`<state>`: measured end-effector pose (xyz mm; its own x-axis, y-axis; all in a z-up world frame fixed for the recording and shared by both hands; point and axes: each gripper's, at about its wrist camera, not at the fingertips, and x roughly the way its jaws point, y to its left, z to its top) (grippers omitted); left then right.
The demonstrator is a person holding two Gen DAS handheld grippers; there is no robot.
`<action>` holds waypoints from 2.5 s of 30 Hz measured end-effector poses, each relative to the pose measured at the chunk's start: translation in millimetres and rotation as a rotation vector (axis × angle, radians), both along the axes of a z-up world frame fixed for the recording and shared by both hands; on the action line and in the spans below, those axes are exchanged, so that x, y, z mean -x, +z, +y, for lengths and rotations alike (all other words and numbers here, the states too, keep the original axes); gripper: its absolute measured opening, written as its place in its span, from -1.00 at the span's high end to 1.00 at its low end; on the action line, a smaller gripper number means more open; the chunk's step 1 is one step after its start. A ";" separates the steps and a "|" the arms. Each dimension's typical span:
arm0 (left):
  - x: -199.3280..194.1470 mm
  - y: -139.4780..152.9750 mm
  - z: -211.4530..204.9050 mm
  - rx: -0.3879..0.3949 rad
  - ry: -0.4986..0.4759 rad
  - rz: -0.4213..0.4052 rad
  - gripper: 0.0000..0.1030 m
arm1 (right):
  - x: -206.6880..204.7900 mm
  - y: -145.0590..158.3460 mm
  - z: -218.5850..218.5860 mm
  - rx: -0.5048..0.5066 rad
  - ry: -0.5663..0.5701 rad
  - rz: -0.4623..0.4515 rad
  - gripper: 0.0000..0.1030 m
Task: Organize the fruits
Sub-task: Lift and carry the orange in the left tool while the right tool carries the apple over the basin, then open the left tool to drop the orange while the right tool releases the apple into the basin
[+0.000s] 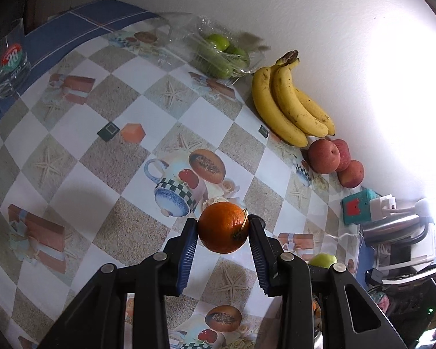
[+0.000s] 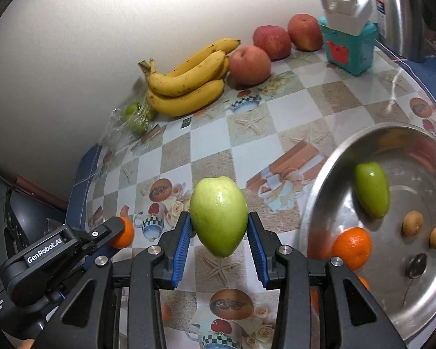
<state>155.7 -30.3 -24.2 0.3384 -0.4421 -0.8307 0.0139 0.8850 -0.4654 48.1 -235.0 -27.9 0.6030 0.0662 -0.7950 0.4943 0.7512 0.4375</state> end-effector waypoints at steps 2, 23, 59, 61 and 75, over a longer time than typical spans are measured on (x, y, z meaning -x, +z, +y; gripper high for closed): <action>1.1 0.2 -2.4 -0.005 -0.007 -0.003 0.25 | 3.8 -1.3 -6.3 -0.014 -0.020 0.001 0.21; 52.5 10.9 -102.1 -0.056 -0.316 -0.072 0.25 | 87.1 2.2 -104.1 -0.005 -0.371 0.028 0.21; 105.5 -27.2 -183.8 -0.196 -0.606 -0.058 0.25 | 109.2 -28.9 -136.1 0.024 -0.466 0.161 0.21; 105.5 -26.9 -183.8 -0.199 -0.606 -0.059 0.25 | 108.7 -28.3 -136.2 0.026 -0.469 0.166 0.20; 106.4 -28.0 -184.7 -0.208 -0.608 -0.056 0.19 | 106.5 -31.2 -136.0 0.021 -0.464 0.189 0.20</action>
<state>49.3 -215.0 -52.2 0.1235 -0.4000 -0.9081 0.5605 0.7833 -0.2688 -58.4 -371.0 -59.2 0.4105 -0.1922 -0.8914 0.8476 0.4410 0.2952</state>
